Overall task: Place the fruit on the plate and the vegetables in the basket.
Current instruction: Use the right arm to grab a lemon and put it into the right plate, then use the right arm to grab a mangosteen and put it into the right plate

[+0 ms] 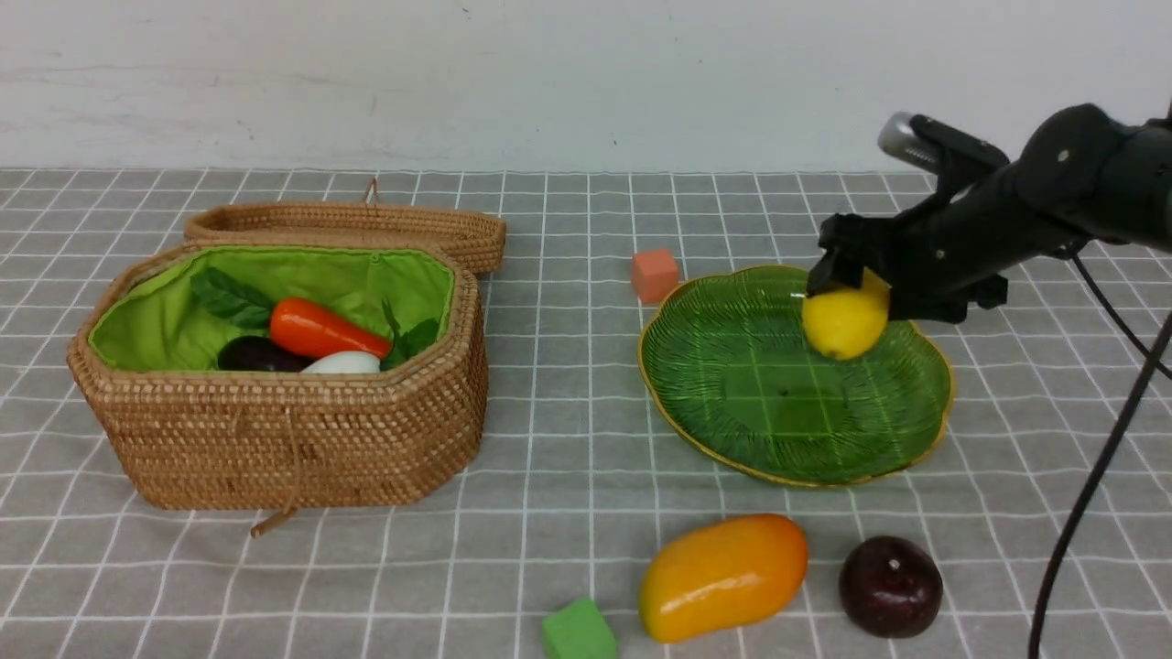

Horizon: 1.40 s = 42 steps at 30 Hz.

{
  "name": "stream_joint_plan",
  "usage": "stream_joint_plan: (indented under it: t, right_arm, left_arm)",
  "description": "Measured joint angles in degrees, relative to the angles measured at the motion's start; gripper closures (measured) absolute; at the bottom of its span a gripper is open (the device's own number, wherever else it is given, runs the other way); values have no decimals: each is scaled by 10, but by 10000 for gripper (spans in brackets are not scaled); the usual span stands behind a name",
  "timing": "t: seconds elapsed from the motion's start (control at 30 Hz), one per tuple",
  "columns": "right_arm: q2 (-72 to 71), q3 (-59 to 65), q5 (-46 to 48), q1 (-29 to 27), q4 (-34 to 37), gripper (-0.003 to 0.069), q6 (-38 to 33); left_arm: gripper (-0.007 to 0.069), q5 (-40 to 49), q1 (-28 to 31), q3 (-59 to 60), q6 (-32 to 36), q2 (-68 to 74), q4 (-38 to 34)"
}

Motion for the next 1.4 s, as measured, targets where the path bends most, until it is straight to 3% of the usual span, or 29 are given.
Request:
stream_joint_plan:
  t: [0.07, 0.13, 0.43, 0.67, 0.87, 1.03, 1.23, 1.4]
  right_arm:
    - [3, -1, 6, 0, -14, 5, 0]
    - [4, -1, 9, 0, -22, -20, 0]
    - [-21, -4, 64, 0, -66, -12, 0]
    - [-174, 31, 241, 7, -162, 1, 65]
    - [-265, 182, 220, 54, -173, 26, 96]
    - [-275, 290, 181, 140, -188, 34, 106]
    - [-237, 303, 155, 178, -256, 41, 158]
    - [-190, 303, 152, 180, -287, 101, 178]
  left_arm:
    - [514, 0, 0, 0, 0, 0, 0]
    - [512, 0, 0, 0, 0, 0, 0]
    - [512, 0, 0, 0, 0, 0, 0]
    - [508, 0, 0, 0, 0, 0, 0]
    - [501, 0, 0, 0, 0, 0, 0]
    - [501, 0, 0, 0, 0, 0, 0]
    - [501, 0, 0, 0, 0, 0, 0]
    - [494, 0, 0, 0, 0, 0, 0]
